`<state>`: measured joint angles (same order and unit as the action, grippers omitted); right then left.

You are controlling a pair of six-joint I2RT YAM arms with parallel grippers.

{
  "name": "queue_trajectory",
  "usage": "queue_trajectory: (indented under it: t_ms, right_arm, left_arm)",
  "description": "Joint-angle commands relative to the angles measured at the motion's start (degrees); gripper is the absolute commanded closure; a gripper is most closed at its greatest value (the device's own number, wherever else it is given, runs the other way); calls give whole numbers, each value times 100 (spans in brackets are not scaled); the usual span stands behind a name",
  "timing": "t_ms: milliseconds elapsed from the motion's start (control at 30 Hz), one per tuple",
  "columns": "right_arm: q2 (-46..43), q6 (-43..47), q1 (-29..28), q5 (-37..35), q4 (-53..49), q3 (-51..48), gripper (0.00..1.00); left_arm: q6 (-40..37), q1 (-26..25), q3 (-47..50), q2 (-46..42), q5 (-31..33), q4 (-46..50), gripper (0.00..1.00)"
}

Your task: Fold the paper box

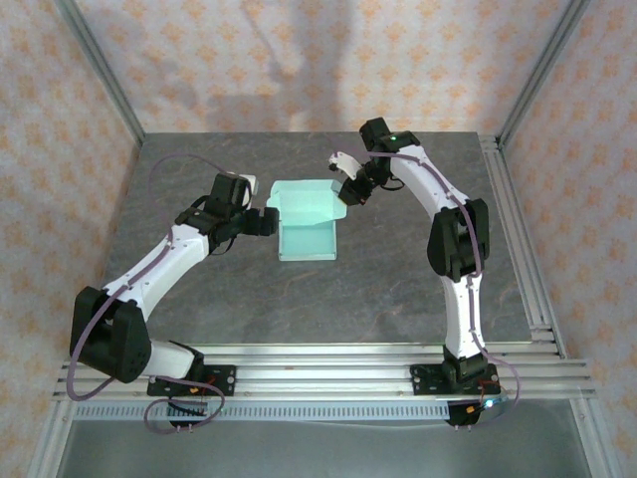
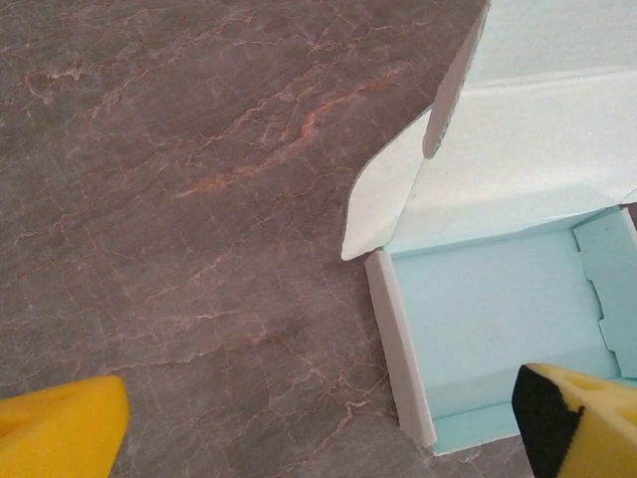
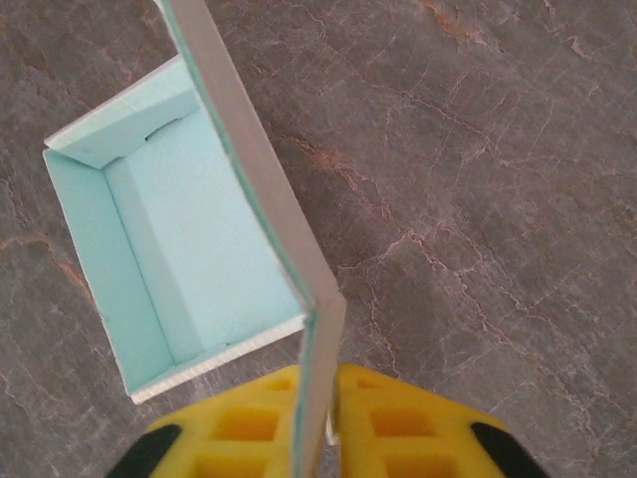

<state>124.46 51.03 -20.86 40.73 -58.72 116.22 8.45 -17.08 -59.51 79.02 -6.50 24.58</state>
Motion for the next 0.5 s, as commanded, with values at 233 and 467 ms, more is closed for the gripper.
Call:
queue_trajectory:
  t_ms: [233, 467]
  right_arm:
    - [181, -32, -47, -28, -26, 169, 75]
    - [189, 45, -48, -38, -162, 269, 100]
  left_arm:
    - [-126, 66, -70, -2, -60, -15, 0]
    - [-161, 73, -80, 17, -58, -32, 0]
